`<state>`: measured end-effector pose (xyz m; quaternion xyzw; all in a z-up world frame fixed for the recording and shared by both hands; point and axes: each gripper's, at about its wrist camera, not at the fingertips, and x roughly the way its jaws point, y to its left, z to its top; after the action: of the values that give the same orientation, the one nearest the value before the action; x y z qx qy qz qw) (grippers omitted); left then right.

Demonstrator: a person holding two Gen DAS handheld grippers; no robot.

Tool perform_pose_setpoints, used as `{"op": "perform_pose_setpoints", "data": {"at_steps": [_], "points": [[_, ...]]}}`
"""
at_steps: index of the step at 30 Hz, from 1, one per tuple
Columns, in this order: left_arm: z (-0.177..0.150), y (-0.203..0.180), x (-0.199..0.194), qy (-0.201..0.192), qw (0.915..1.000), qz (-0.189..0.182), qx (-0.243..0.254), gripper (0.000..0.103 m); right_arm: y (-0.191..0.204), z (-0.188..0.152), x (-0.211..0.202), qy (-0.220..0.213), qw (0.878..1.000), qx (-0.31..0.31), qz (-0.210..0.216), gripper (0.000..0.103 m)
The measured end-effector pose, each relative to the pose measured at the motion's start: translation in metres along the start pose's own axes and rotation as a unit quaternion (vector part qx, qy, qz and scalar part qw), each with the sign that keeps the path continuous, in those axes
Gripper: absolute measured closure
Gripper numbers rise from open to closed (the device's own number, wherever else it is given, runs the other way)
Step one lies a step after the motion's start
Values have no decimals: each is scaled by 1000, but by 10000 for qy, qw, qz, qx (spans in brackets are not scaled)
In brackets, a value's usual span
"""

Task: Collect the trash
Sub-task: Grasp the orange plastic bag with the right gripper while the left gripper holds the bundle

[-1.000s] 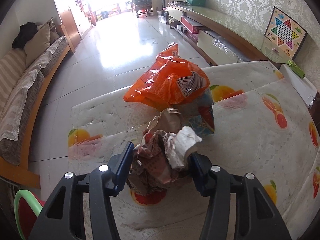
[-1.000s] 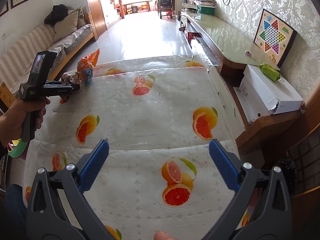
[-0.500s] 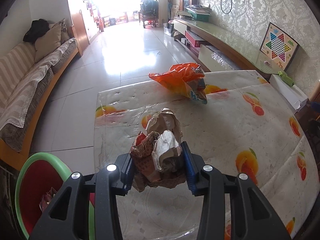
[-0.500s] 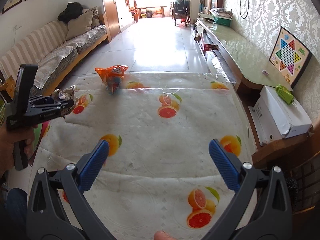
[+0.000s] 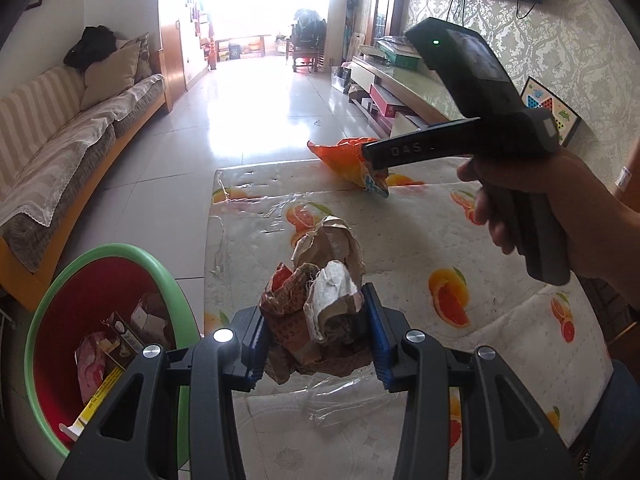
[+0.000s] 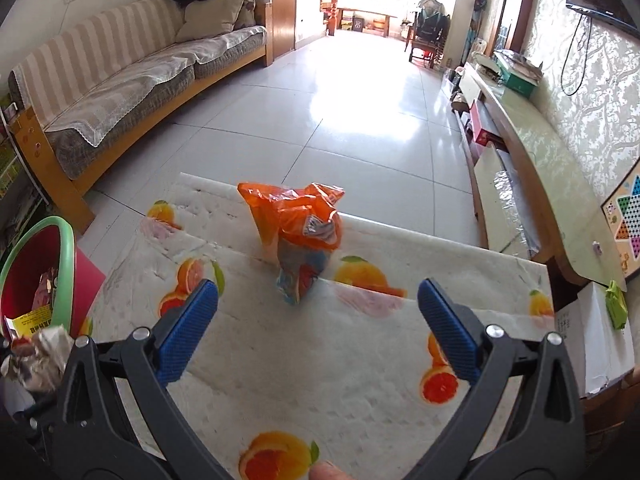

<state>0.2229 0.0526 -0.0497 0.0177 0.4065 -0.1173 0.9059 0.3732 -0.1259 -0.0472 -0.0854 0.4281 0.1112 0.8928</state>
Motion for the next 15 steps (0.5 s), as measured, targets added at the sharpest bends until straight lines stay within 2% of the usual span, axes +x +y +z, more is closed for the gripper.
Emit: {"op": "perform_pose_setpoints", "data": {"at_steps": [5, 8, 15], "points": [[-6, 10, -6, 2, 10000, 9, -35, 64, 20, 22, 36, 77, 9988, -461, -142, 5], [-9, 16, -10, -6, 9999, 23, -114, 64, 27, 32, 60, 266, 9972, -633, -305, 5], [-13, 25, -16, -24, 9997, 12, -224, 64, 32, 36, 98, 583, 9959, -597, -358, 5]]}}
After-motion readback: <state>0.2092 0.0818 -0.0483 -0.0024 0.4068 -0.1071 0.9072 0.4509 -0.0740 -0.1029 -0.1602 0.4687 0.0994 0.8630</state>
